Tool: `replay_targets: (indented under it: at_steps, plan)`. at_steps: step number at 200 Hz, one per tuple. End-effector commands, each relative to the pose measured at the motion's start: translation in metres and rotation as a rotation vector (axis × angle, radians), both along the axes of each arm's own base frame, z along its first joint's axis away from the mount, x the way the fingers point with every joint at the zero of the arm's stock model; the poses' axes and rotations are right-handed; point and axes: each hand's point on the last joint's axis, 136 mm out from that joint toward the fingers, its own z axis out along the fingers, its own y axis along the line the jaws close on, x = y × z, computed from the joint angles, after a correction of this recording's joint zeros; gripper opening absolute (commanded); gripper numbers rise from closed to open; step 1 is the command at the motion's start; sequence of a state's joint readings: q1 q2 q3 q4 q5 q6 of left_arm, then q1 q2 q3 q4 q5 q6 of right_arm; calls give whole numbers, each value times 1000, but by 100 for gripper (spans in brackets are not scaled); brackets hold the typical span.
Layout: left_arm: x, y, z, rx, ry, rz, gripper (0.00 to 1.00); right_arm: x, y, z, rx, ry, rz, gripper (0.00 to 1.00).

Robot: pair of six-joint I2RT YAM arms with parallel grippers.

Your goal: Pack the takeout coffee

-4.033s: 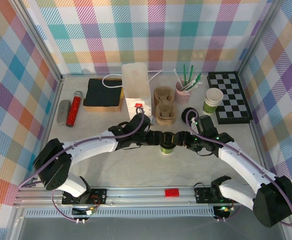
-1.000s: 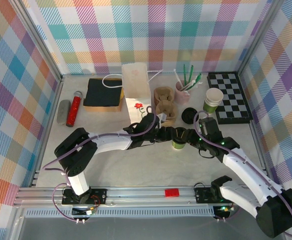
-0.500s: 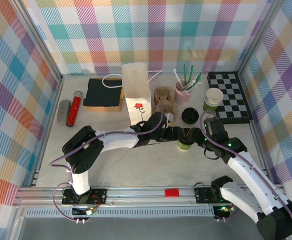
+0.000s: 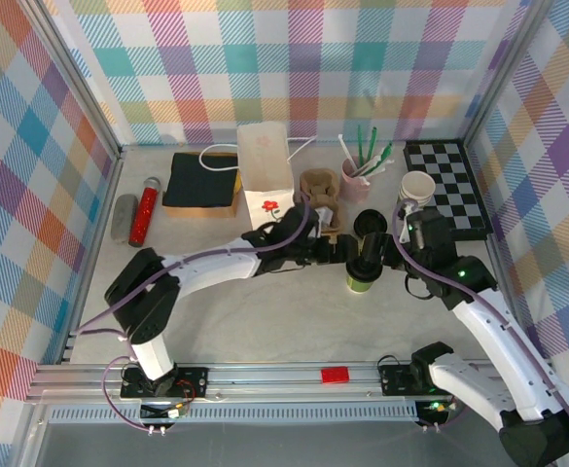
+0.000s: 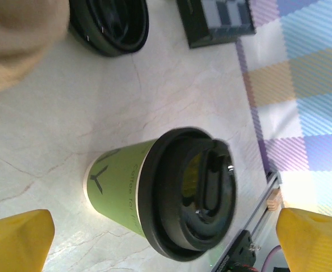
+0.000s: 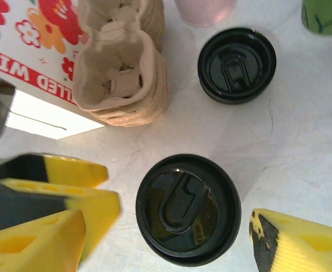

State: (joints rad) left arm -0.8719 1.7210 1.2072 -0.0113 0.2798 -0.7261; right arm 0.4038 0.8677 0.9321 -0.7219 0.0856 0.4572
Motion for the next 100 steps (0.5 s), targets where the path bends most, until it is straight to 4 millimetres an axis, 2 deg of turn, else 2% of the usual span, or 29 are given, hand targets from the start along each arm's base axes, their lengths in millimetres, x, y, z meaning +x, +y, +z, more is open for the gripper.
replay_targets:
  at_steps: [1, 23, 42, 74, 100]
  plan:
    - [6, 20, 65, -69, -101, -1, 100, 7, 9, 30, -47, -87, 120, 76]
    - [5, 49, 91, -72, -144, 31, 100, 16, 28, 43, -56, -97, 237, 76]
    - [2, 81, 100, -66, -155, 81, 100, 24, 43, 49, -71, -82, 329, 75]
    - [-6, 139, 93, -42, -146, 194, 99, 43, 62, 52, -157, -81, 453, 74]
    - [-16, 175, 87, -35, -149, 271, 99, 45, 91, 38, -289, -112, 649, 73]
